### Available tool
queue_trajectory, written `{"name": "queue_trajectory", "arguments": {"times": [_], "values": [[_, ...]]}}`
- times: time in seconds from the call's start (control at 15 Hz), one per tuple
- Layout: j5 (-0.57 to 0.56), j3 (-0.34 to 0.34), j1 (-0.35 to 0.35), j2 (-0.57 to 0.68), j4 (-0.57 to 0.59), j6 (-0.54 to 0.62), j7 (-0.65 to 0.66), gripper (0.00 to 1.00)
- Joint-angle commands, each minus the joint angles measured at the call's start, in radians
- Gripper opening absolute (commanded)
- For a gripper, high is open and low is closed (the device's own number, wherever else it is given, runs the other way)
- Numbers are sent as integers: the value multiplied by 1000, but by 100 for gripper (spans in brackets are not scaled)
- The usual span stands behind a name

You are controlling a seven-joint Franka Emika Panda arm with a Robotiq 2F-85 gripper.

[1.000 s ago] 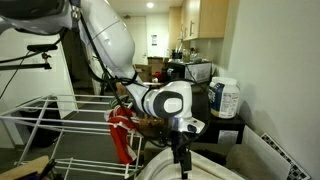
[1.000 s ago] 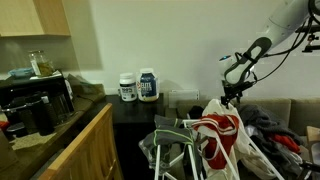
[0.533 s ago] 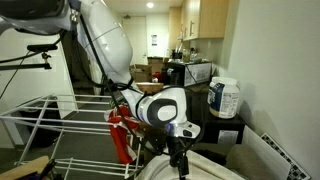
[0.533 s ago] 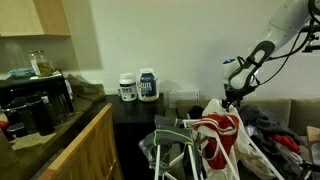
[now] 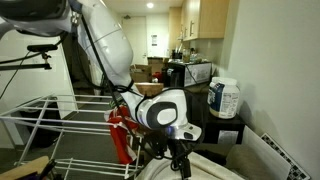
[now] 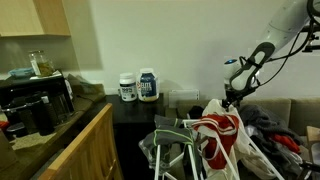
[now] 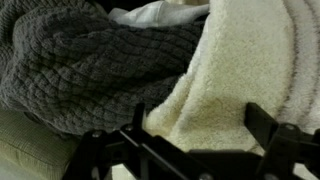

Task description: Cover the Ironing board stand with a towel

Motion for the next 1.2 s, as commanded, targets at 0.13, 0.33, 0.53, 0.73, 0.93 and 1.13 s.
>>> {"name": "queue_trajectory", "arguments": {"times": [0.13, 0.33, 0.53, 0.73, 0.93, 1.13], "values": [[11, -37, -36, 59, 26, 60, -55, 74], [16, -26, -34, 56, 17, 75, -71, 54], [21, -7, -26, 34, -3, 98, -86, 35], [32, 14, -29, 16, -11, 111, -107, 13], [48, 29, -34, 3, -11, 118, -126, 1], [71, 36, -35, -17, 1, 89, -129, 0]]}}
